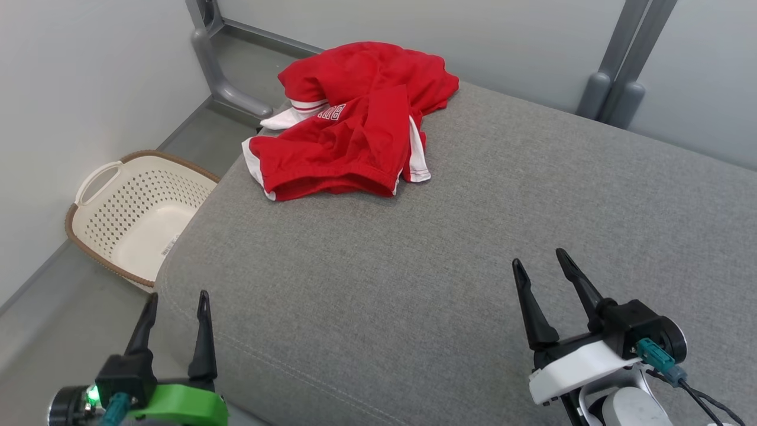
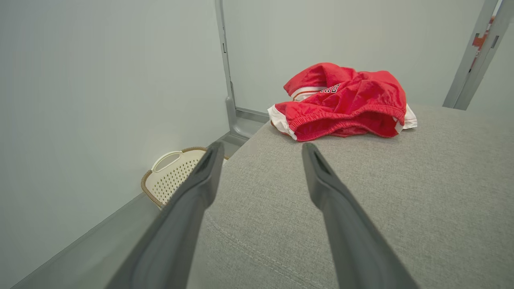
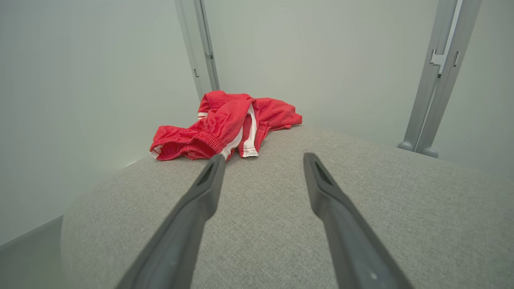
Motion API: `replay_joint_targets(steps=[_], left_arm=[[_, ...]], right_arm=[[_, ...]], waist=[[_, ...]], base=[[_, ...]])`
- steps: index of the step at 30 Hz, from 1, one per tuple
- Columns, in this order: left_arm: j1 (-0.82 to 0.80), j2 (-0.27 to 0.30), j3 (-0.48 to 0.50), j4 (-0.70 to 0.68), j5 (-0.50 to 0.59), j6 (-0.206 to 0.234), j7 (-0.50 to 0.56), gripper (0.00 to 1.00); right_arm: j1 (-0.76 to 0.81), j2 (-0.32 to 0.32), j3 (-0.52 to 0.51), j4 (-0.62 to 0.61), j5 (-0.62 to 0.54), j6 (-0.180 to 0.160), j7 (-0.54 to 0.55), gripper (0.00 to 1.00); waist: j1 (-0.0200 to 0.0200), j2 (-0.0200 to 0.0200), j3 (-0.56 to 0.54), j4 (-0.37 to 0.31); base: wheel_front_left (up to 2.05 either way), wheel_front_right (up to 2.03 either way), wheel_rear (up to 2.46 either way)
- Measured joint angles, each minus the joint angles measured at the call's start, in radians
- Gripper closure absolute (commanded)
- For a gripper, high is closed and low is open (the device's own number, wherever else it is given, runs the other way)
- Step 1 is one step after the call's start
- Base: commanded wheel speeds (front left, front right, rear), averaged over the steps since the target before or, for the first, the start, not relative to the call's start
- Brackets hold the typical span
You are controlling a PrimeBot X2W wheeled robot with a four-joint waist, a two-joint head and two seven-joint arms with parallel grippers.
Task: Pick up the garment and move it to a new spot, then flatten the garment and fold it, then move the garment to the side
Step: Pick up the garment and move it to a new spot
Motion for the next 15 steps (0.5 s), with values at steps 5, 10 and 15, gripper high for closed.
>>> replay_joint_targets(steps=[5,10,15], left_arm=[[-0.149,0.056,-0.006,0.063,0.03,-0.025,0.0,0.0],[-0.338,0.114,-0.029,0.151,0.039,-0.045,0.0,0.0],[-0.54,0.174,-0.122,0.319,0.044,-0.06,0.028,0.0]], right_arm=[[-0.019,0.0,-0.01,-0.01,-0.025,0.0,0.0,0.0],[-0.054,0.0,-0.013,-0.026,-0.061,0.0,0.0,0.0],[-0.106,0.0,-0.007,-0.04,-0.098,0.0,0.0,0.0]], waist=[[0.0,0.0,0.037,-0.029],[0.0,0.0,0.087,-0.065],[0.0,0.0,0.16,-0.114]], base=[[0.0,0.0,0.0],[0.0,0.0,0.0],[0.0,0.0,0.0]])
